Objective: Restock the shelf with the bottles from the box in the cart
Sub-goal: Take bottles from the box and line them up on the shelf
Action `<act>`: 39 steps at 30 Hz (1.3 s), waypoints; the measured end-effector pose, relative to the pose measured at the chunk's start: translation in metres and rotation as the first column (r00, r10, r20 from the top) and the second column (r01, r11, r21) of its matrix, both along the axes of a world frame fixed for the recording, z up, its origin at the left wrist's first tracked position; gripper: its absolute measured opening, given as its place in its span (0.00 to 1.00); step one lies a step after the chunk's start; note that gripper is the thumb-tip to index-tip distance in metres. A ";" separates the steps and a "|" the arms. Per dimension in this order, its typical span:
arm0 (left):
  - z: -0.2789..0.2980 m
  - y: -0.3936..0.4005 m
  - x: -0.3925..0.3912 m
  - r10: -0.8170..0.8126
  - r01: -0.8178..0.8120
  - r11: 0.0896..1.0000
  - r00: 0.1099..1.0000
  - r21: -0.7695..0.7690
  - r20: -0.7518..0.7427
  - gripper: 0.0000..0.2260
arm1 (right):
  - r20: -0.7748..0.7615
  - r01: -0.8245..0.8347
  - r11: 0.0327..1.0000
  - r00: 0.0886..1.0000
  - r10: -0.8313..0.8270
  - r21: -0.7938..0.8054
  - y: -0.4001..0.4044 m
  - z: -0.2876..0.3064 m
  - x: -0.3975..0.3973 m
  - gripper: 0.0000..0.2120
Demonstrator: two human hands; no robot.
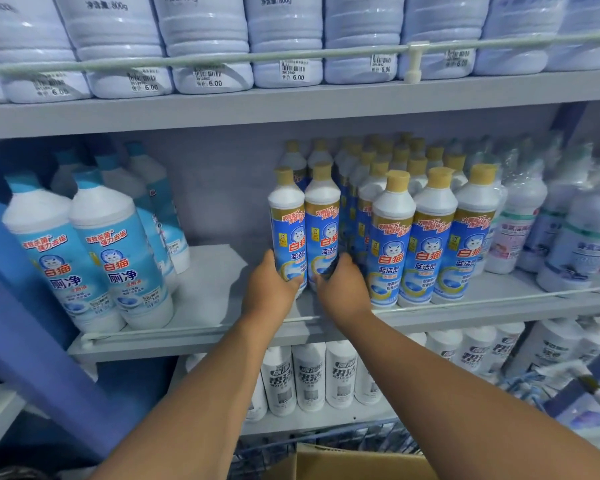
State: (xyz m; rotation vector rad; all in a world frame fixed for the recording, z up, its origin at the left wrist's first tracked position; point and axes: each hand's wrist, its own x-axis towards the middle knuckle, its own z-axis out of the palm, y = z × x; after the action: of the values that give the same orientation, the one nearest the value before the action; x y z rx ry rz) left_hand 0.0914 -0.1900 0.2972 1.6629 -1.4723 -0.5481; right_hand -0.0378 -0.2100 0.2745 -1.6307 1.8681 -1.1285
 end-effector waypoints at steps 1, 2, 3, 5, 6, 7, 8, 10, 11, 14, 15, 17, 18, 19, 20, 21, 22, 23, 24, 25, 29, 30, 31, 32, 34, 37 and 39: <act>0.000 -0.004 0.000 0.001 -0.001 1.000 1.000 0.007 -0.006 0.17 | -0.008 0.008 1.000 1.000 -0.008 0.005 -0.002 0.001 0.001 0.17; 0.000 -0.006 0.000 0.002 -0.001 1.000 1.000 0.014 -0.009 0.17 | -0.016 0.014 1.000 1.000 -0.014 0.011 -0.003 0.001 0.002 0.17; 0.000 -0.009 0.000 0.003 -0.003 1.000 1.000 0.020 -0.010 0.17 | -0.022 0.019 1.000 1.000 -0.019 0.017 -0.005 0.001 0.003 0.18; -0.001 -0.014 0.002 0.014 -0.014 1.000 1.000 0.022 0.001 0.17 | -0.024 0.021 0.999 1.000 -0.020 0.030 -0.009 0.002 0.003 0.17; -0.002 -0.016 0.003 0.020 -0.020 1.000 1.000 0.023 0.002 0.17 | -0.020 0.022 0.999 1.000 -0.021 0.036 -0.011 0.001 0.003 0.17; -0.002 -0.019 0.003 0.024 -0.024 0.999 1.000 0.024 0.003 0.18 | -0.010 0.023 0.999 1.000 -0.023 0.040 -0.014 0.001 0.004 0.17; -0.002 -0.021 0.003 0.024 -0.024 0.999 1.000 0.021 0.005 0.18 | 0.003 0.022 0.999 1.000 -0.022 0.048 -0.017 0.002 0.004 0.17; -0.003 -0.027 0.004 0.016 -0.016 1.000 1.000 0.017 -0.002 0.19 | 0.037 0.017 0.997 0.999 -0.019 0.070 -0.023 0.002 0.006 0.16; -0.003 -0.029 0.005 0.010 -0.010 1.000 1.000 0.016 -0.009 0.19 | 0.045 0.018 0.997 0.999 -0.021 0.076 -0.027 0.003 0.007 0.17; -0.002 -0.037 0.007 0.000 0.000 1.000 1.000 0.011 -0.009 0.19 | 0.033 0.045 0.995 0.998 -0.048 0.086 -0.034 0.004 0.011 0.19; -0.001 -0.040 0.007 -0.001 0.001 1.000 1.000 0.008 0.000 0.19 | 0.035 0.053 0.994 0.998 -0.056 0.095 -0.037 0.004 0.012 0.20; 0.002 -0.044 0.008 -0.005 0.005 1.000 1.000 -0.013 0.003 0.17 | 0.058 0.058 0.992 0.996 -0.065 0.110 -0.040 0.004 0.013 0.21; 0.003 -0.047 0.008 -0.013 0.013 1.000 1.000 -0.022 -0.008 0.17 | 0.073 0.063 0.992 0.995 -0.071 0.113 -0.042 0.006 0.014 0.21; 0.004 -0.050 0.008 -0.019 0.019 1.000 1.000 -0.024 -0.012 0.16 | 0.084 0.067 0.992 0.993 -0.077 0.109 -0.044 0.007 0.014 0.20; 0.006 -0.052 0.007 -0.020 0.019 1.000 1.000 -0.023 -0.007 0.16 | 0.089 0.068 0.993 0.993 -0.077 0.100 -0.046 0.008 0.014 0.20; 0.007 -0.055 0.007 -0.016 0.016 1.000 1.000 -0.020 -0.010 0.16 | 0.090 0.072 0.993 0.993 -0.081 0.094 -0.049 0.010 0.015 0.19; 0.007 -0.059 0.006 -0.011 0.011 1.000 1.000 -0.016 -0.019 0.15 | 0.090 0.080 0.993 0.992 -0.089 0.092 -0.050 0.011 0.016 0.19; 0.007 -0.063 0.005 -0.004 0.004 1.000 0.999 -0.012 -0.032 0.15 | 0.091 0.090 0.992 0.991 -0.099 0.091 -0.052 0.013 0.017 0.18; 0.007 -0.066 0.004 0.006 -0.006 1.000 0.999 -0.006 -0.033 0.15 | 0.093 0.099 0.991 0.990 -0.107 0.088 -0.055 0.013 0.017 0.18; 0.007 -0.070 0.003 0.018 -0.018 1.000 0.999 0.002 -0.027 0.15 | 0.098 0.109 0.990 0.988 -0.117 0.088 -0.057 0.013 0.018 0.18; 0.007 -0.087 -0.001 0.044 -0.044 0.999 0.998 0.009 -0.038 0.15 | 0.154 0.143 0.979 0.974 -0.165 0.147 -0.068 0.014 0.020 0.19; 0.008 -0.090 -0.001 0.050 -0.050 0.999 0.998 0.017 -0.032 0.15 | 0.166 0.145 0.977 0.971 -0.171 0.155 -0.071 0.014 0.021 0.19; 0.007 -0.094 -0.002 0.054 -0.053 0.998 0.998 0.025 -0.029 0.15 | 0.175 0.147 0.977 0.969 -0.174 0.157 -0.073 0.015 0.021 0.19; 0.006 -0.097 -0.002 0.056 -0.055 0.998 0.998 0.029 -0.033 0.16 | 0.175 0.151 0.976 0.968 -0.177 0.155 -0.075 0.015 0.022 0.19; 0.003 -0.105 0.000 0.054 -0.053 0.998 0.997 0.022 -0.050 0.17 | 0.151 0.166 0.976 0.971 -0.187 0.142 -0.078 0.015 0.023 0.19; -0.001 -0.113 0.001 0.057 -0.056 0.998 0.996 0.010 -0.064 0.19 | 0.123 0.182 0.972 0.972 -0.201 0.152 -0.082 0.015 0.024 0.18; -0.002 -0.118 0.003 0.053 -0.053 0.999 0.997 0.005 -0.059 0.20 | 0.099 0.188 0.965 0.973 -0.208 0.185 -0.085 0.017 0.025 0.19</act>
State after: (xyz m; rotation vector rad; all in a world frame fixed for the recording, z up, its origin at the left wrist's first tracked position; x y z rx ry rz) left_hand 0.0944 -0.3076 0.2948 1.6696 -1.3815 -0.5667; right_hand -0.0128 -0.2948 0.2913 -1.2773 2.0244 -1.0797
